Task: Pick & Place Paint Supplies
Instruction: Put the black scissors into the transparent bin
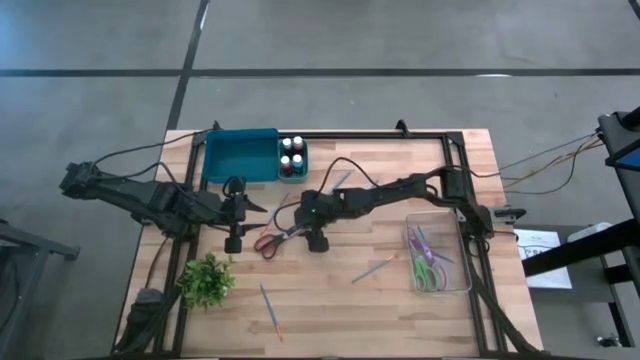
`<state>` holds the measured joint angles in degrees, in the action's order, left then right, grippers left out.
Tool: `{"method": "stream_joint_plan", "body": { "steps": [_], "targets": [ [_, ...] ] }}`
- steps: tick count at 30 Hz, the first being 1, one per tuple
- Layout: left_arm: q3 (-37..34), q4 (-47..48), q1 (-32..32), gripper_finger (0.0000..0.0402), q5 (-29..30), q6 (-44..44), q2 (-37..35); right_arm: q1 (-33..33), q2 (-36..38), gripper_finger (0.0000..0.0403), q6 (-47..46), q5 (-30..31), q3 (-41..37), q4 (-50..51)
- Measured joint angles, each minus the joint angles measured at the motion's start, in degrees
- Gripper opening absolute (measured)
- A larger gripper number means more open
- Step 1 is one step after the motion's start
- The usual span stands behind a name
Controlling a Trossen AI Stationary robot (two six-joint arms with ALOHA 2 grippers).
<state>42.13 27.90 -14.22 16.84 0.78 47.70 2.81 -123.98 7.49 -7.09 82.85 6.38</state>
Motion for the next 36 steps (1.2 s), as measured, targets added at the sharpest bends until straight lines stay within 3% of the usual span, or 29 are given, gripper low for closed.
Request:
{"method": "stream_joint_plan", "body": {
  "steps": [15,18,25,36],
  "targets": [
    [0.0,-0.2,0.0,0.0173,0.0,0.0,0.0,0.5,-3.9,0.0208,-0.5,-0.9,0.1,-1.8],
    [0.0,-0.2,0.0,0.0173,0.0,0.0,0.0,0.5,-3.9,0.0170,-0.6,-0.9,0.1,-1.4],
    [-0.1,-0.2,0.0,0.0173,0.0,-0.2,0.0,0.5,-4.2,0.0025,-1.5,-3.1,0.3,0.5],
    [-0.2,-0.2,0.0,0.0173,0.0,-0.2,0.0,-2.3,-2.1,0.0007,-2.0,-3.4,0.0,4.4]
  ]
}}
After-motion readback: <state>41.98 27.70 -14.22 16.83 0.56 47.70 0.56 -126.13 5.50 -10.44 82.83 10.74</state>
